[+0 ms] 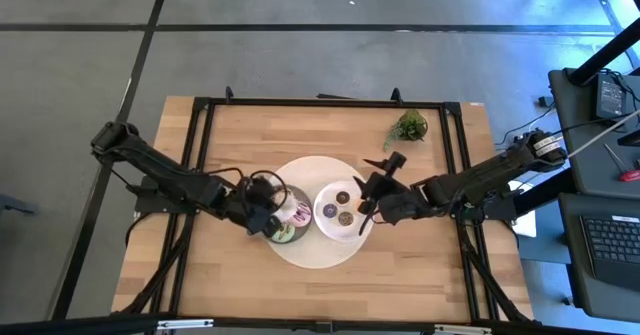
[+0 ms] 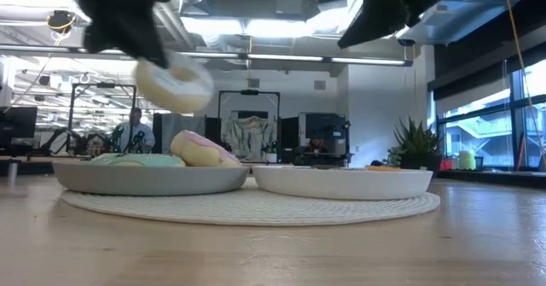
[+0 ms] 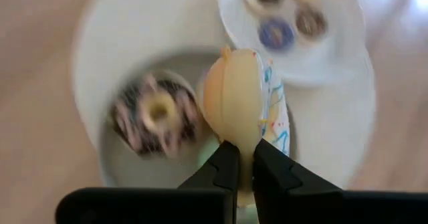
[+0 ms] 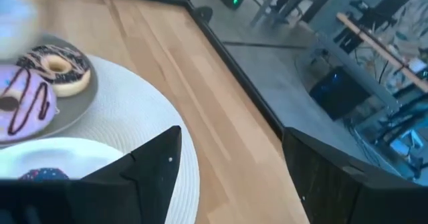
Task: Pick & Place donuts
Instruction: Put the large white donut on the gray plate
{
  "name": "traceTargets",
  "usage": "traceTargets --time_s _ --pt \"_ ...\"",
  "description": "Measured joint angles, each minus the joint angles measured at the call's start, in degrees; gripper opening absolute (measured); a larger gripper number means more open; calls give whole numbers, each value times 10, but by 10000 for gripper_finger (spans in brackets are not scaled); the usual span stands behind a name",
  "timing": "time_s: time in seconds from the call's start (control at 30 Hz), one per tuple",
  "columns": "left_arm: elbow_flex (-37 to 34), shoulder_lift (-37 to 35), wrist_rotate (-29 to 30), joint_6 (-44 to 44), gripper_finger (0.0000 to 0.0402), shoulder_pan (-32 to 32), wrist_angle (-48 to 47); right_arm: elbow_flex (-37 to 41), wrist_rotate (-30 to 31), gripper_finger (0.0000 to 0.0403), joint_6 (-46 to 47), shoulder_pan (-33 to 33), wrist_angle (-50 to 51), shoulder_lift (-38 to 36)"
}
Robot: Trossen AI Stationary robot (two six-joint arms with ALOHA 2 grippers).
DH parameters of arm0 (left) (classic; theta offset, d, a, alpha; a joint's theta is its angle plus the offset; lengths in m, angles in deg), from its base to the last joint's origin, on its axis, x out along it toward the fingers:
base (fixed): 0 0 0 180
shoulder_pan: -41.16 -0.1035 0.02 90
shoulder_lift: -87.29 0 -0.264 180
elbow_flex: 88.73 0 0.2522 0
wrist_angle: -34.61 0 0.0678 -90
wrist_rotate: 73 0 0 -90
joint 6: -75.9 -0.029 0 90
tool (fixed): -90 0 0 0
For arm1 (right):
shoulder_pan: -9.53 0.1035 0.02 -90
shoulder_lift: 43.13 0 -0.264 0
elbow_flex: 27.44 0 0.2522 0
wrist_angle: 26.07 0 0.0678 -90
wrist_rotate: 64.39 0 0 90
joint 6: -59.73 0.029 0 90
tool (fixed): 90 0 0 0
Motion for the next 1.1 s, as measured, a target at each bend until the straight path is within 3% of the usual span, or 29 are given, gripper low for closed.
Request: traceTargets --time_s 0.1,0.33,0.63,1.1 --pt "0 -4 -45 23 19 17 -17 0 0 261 15 -1 15 0" --pt "-3 -3 -49 109 18 43 -113 0 0 261 14 -1 16 0" --pt "-56 -6 -35 130 18 45 -55 0 -5 261 18 -1 15 0" --pt "-62 -24 -20 124 18 44 -26 0 -5 261 16 -1 14 0"
